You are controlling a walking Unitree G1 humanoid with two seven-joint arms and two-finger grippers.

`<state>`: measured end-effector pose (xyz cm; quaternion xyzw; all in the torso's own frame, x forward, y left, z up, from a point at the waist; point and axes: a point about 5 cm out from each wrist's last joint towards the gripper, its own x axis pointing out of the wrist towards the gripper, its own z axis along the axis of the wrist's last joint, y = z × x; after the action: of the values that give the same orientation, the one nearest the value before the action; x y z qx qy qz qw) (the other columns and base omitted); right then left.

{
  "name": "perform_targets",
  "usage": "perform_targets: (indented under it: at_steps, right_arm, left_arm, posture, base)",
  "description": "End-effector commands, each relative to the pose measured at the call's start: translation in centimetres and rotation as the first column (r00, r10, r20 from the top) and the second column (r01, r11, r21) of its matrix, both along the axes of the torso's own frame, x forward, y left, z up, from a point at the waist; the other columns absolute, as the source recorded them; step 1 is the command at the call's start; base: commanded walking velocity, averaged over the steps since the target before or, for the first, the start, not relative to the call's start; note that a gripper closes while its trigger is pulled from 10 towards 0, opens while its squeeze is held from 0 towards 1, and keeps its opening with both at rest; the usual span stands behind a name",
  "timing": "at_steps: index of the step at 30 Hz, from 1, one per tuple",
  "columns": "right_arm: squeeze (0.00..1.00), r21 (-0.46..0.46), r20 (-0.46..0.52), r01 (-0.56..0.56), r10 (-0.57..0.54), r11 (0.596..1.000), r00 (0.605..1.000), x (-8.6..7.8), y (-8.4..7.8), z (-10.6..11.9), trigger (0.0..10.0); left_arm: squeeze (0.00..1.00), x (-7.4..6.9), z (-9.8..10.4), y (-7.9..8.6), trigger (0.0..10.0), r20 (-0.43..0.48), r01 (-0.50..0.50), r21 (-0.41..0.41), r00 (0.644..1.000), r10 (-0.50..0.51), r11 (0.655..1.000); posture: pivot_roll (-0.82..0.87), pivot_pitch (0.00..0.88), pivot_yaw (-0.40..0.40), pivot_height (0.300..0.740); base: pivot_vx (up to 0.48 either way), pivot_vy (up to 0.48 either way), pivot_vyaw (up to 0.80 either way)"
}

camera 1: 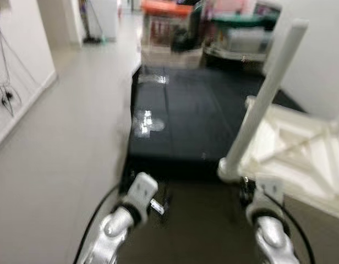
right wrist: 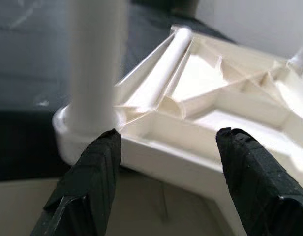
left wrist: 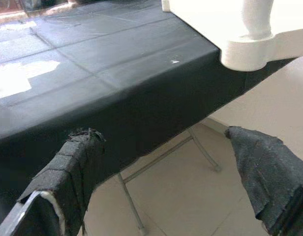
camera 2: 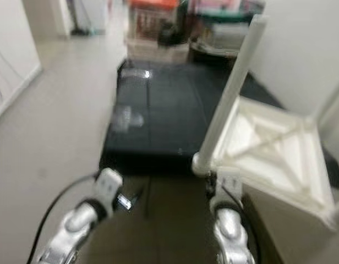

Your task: Building children table

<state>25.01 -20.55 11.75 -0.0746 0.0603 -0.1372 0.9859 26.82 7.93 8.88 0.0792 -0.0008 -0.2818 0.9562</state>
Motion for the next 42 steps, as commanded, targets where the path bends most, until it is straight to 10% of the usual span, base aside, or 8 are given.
perform_targets:
  at_steps: [1, 12, 15, 17, 29, 42]
  right_arm:
    - [0.00, 0.016, 0.052, -0.042, 0.041, 0.999, 0.998, 0.4, -0.7, 1.2, 10.0]
    - [0.00, 0.001, -0.096, -0.132, 0.131, 0.991, 0.987, 5.2, -5.8, 4.6, 10.0]
    - [0.00, -0.012, -0.217, -0.326, 0.316, 0.945, 0.924, 6.5, -5.6, 5.0, 10.0]
    - [0.00, -0.024, -0.363, -0.499, 0.457, 0.866, 0.812, 7.3, -5.6, 5.2, 10.0]
    - [0.00, 0.081, -0.599, -0.769, 0.648, 0.634, 0.470, 7.2, -7.9, 6.7, 10.0]
    - [0.00, 0.098, -0.740, -0.751, 0.553, 0.653, 0.384, 7.7, -9.7, 5.7, 10.0]
  left_arm:
    - [0.00, -0.2, -0.1, -0.4, 10.0, -0.012, 0.018, -0.008, 1.000, -0.018, 1.000]
    - [0.00, -0.7, 0.3, -0.7, 10.0, -0.008, 0.038, -0.021, 0.999, -0.038, 0.999]
    - [0.00, -1.0, 0.5, -0.8, 10.0, -0.015, 0.055, -0.036, 0.998, -0.055, 0.998]
    - [0.00, -1.6, 0.8, -0.9, 10.0, -0.017, 0.076, -0.056, 0.997, -0.077, 0.996]
    - [0.00, -4.9, 1.7, -0.6, 10.0, -0.053, 0.144, -0.093, 0.987, -0.149, 0.985]
    - [0.00, -7.2, 3.0, -0.2, 10.0, -0.080, 0.162, -0.121, 0.982, -0.172, 0.979]
  posture:
    - [0.09, 0.000, -0.096, 0.740]
    - [0.08, 0.000, -0.096, 0.740]
    - [0.08, 0.000, -0.102, 0.740]
    - [0.08, 0.000, -0.107, 0.740]
    - [0.07, 0.071, -0.117, 0.740]
    - [0.05, 0.157, -0.124, 0.740]
  base:
    - [0.000, 0.000, 0.00]
    - [0.000, 0.000, 0.00]
    - [0.000, 0.000, 0.00]
    - [0.000, 0.000, 0.00]
    - [0.000, 0.000, 0.00]
    - [0.000, 0.000, 0.00]
